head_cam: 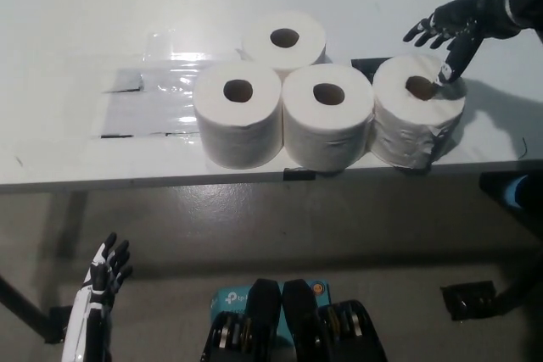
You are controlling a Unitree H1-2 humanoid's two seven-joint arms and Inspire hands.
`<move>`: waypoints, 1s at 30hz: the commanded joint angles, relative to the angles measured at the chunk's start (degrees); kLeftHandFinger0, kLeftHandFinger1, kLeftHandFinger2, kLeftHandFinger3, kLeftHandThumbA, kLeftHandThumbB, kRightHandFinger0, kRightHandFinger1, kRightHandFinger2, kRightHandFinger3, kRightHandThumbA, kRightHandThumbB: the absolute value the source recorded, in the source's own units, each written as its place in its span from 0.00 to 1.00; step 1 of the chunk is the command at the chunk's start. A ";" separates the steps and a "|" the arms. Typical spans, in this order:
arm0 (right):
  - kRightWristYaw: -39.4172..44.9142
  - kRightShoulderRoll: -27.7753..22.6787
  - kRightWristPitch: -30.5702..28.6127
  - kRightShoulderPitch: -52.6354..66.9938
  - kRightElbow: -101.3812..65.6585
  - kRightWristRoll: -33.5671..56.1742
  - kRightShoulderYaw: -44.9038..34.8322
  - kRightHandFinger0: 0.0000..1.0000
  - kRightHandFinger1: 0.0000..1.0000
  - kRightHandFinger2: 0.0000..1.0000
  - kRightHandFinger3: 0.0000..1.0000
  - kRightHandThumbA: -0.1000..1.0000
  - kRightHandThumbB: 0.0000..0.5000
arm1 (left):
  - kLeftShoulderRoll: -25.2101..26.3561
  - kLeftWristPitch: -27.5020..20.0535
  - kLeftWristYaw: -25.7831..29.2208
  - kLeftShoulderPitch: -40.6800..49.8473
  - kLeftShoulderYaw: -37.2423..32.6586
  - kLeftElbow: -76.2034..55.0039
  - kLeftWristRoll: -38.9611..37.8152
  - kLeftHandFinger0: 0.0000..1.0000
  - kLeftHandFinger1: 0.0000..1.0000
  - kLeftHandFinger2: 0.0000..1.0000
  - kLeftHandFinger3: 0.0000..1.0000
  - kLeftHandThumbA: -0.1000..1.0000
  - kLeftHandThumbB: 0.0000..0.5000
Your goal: A few rolls of toilet paper are kept infront of the robot and the robot uses its right hand to lift one of the rolls and and places it on top of the other rolls to stack it.
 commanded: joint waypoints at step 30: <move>-6.24 2.76 -7.90 -3.62 6.74 -4.83 -0.67 1.00 1.00 1.00 1.00 0.90 0.69 | 0.52 -2.93 0.03 0.24 -0.12 -1.35 -0.14 1.00 1.00 1.00 1.00 1.00 0.06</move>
